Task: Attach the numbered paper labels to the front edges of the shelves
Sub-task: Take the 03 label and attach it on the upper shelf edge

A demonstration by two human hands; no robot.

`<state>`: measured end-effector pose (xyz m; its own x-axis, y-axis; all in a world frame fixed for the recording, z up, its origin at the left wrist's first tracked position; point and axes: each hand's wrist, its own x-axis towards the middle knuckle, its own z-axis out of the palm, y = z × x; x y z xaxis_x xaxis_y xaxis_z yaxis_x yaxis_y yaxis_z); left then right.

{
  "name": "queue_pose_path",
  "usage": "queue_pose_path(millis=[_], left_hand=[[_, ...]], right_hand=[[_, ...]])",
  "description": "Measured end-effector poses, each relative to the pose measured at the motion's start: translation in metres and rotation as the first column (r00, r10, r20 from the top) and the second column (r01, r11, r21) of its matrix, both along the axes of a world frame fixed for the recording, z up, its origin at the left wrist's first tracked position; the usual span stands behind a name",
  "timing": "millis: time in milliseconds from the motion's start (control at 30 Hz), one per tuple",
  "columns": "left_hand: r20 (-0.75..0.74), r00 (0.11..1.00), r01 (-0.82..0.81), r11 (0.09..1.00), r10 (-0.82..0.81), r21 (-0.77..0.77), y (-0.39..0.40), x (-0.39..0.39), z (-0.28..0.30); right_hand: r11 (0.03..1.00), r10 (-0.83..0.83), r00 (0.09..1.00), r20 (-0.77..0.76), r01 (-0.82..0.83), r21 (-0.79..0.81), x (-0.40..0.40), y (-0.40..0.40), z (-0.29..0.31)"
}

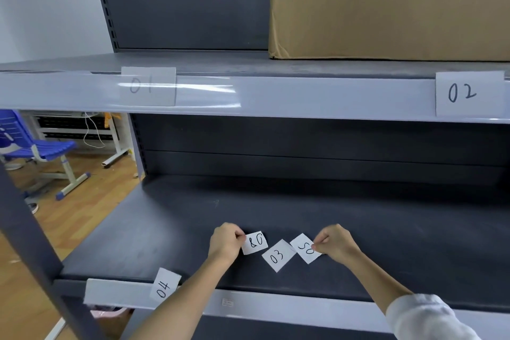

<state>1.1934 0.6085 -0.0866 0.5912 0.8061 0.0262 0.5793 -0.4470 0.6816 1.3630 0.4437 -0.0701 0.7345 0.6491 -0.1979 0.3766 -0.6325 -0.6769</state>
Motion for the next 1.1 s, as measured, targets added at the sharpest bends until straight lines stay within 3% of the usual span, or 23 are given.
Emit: queue_pose_path(millis=[233, 367, 433, 533, 667, 933, 1100], left_hand=[[-0.158, 0.987, 0.009, 1.000, -0.005, 0.026, -0.003, 0.003, 0.005], [-0.038, 0.999, -0.011, 0.998, 0.014, 0.064, -0.008, 0.003, 0.004], [-0.037, 0.997, 0.072, 0.993, -0.068, 0.096, -0.018, 0.006, 0.006], [-0.253, 0.942, 0.259, 0.958, -0.223, 0.121, -0.041, 0.015, 0.010], [-0.388, 0.897, 0.278, 0.954, -0.214, 0.115, -0.053, 0.023, 0.006], [-0.349, 0.915, 0.238, 0.969, -0.202, 0.062, -0.044, 0.018, 0.003], [-0.203, 0.942, 0.278, 0.960, -0.268, 0.024, -0.040, 0.014, 0.000]], right_hand=[[0.996, -0.060, 0.998, 0.018, 0.062, -0.070, 0.007, 0.007, -0.004], [0.990, -0.046, 0.997, 0.060, 0.053, -0.130, 0.010, 0.005, -0.002], [0.984, -0.006, 0.994, 0.110, 0.025, -0.174, 0.008, 0.006, 0.001], [0.984, 0.075, 0.976, 0.204, -0.040, -0.171, 0.002, 0.011, 0.007], [0.976, 0.213, 0.965, 0.154, -0.204, -0.075, -0.015, 0.025, 0.006], [0.966, 0.251, 0.964, 0.090, -0.244, -0.081, -0.018, 0.035, 0.003], [0.969, 0.239, 0.969, 0.069, -0.234, -0.078, -0.016, 0.042, -0.003]])
